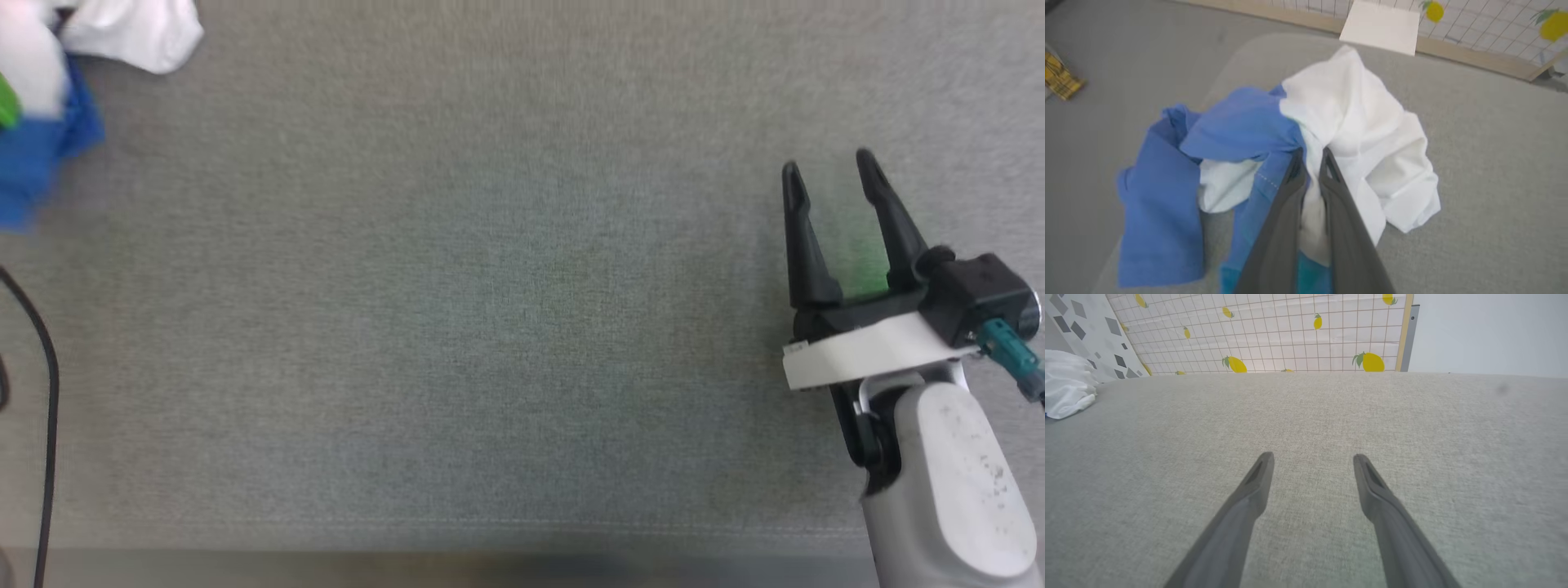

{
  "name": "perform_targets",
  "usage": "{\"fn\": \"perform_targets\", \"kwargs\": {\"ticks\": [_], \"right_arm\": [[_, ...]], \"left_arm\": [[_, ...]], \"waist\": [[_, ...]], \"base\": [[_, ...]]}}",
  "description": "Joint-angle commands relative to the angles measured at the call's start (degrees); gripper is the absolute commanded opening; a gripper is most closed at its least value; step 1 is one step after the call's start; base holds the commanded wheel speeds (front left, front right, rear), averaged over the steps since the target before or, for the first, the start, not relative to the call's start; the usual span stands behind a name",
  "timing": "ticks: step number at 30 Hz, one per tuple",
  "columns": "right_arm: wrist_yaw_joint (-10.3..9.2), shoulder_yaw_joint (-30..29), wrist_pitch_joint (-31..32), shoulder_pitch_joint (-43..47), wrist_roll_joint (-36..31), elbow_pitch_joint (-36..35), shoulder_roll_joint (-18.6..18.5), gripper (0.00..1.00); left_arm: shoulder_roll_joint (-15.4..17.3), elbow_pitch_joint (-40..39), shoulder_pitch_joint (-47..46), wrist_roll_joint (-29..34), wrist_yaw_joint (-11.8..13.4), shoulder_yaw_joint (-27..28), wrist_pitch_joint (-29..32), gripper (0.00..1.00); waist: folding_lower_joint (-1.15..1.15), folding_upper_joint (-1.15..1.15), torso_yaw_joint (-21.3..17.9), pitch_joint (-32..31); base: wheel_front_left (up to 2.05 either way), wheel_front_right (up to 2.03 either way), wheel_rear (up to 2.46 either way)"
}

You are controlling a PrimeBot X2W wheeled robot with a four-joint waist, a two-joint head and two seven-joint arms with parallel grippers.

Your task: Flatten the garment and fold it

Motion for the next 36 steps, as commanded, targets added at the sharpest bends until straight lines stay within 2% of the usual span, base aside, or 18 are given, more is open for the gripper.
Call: {"fn": "perform_targets", "kwargs": {"ticks": [1,6,10,16,24,36], "right_arm": [[-0.1,-0.3,-0.5,1.2,0.5,0.5,0.0,1.0],[-0.1,-1.1,-0.6,4.5,1.2,1.6,0.0,1.0],[-0.1,-2.1,-0.6,6.9,1.5,2.1,0.0,1.0],[-0.1,-2.7,-0.5,9.9,2.2,2.1,0.0,1.0],[-0.1,-2.3,-0.1,12.0,3.3,1.9,0.0,1.0],[-0.1,-0.9,0.8,12.4,3.0,1.0,0.0,1.0]], "left_arm": [[0.6,-0.1,-1.7,1.7,-0.5,0.0,-4.6,0.0],[-0.3,0.3,-5.5,5.5,-3.0,-2.2,-18.0,0.0],[-2.0,0.2,-8.4,6.9,-5.0,-5.0,-22.3,0.0],[-4.5,-0.1,-12.2,8.0,-7.6,-9.3,-23.8,0.0],[-10.8,-1.0,-17.0,5.8,-9.5,-12.6,-24.1,0.0],[-25.2,1.4,-20.0,-0.2,-10.1,-16.9,-27.9,0.0]], "waist": [[-0.01,0.0,2.9,-8.2],[-0.01,0.0,3.6,-16.1],[-0.01,0.0,3.2,-20.9],[-0.01,0.0,0.6,-25.5],[-0.01,0.0,-4.7,-27.5],[-0.01,0.0,-11.6,-26.5]], "base": [[0.0,0.0,0.0],[0.0,0.0,0.0],[0.0,0.0,0.0],[0.0,0.0,0.0],[0.0,0.0,0.0],[0.0,0.0,0.0]]}}
